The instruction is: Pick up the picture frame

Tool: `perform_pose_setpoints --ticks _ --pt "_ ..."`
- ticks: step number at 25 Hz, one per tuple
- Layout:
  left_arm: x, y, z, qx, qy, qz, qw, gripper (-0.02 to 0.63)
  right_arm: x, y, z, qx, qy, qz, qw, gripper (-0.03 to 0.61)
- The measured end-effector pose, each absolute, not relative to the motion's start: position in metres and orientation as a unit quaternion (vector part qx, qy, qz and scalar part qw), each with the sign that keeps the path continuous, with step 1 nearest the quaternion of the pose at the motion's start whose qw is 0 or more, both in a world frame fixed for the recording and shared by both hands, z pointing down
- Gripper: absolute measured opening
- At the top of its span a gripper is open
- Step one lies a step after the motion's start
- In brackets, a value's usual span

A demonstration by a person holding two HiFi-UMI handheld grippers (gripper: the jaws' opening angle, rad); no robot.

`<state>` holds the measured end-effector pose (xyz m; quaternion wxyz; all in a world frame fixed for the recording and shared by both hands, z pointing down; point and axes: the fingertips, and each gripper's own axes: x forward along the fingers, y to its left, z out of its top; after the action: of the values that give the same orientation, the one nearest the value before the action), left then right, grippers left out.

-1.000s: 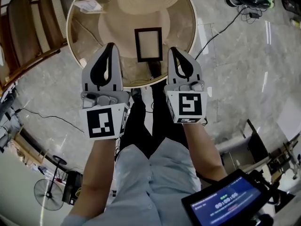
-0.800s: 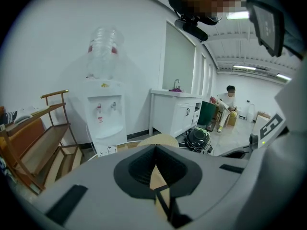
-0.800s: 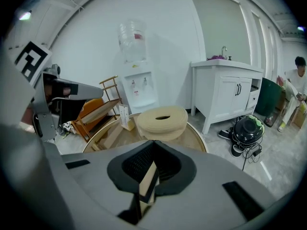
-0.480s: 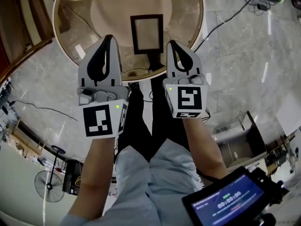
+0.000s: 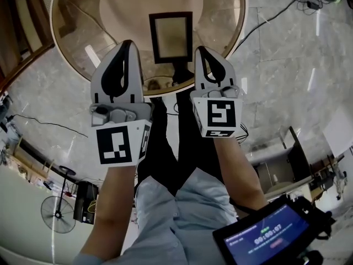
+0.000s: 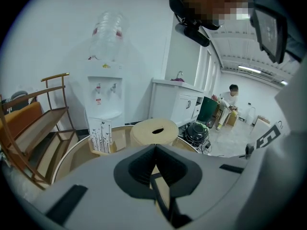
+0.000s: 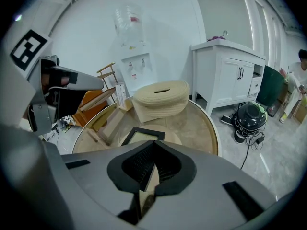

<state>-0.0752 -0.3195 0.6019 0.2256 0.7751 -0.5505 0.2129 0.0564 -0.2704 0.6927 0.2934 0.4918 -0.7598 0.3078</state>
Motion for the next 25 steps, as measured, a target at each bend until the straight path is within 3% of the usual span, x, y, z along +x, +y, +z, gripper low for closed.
perform_pose_setpoints --ticks 9,16,25 --pt "-0.077 -0.314 0.624 0.768 -0.550 0.216 0.247 0.011 0.056 -0.268 0.711 0.486 -0.760 0.309 0.302 0.015" --pt "-0.096 -0.314 0.630 0.754 -0.564 0.221 0.253 0.011 0.046 -0.266 0.717 0.473 -0.764 0.317 0.304 0.076" --pt "-0.107 -0.312 0.634 0.749 -0.566 0.227 0.260 0.011 0.037 -0.264 0.725 0.461 -0.763 0.327 0.314 0.104"
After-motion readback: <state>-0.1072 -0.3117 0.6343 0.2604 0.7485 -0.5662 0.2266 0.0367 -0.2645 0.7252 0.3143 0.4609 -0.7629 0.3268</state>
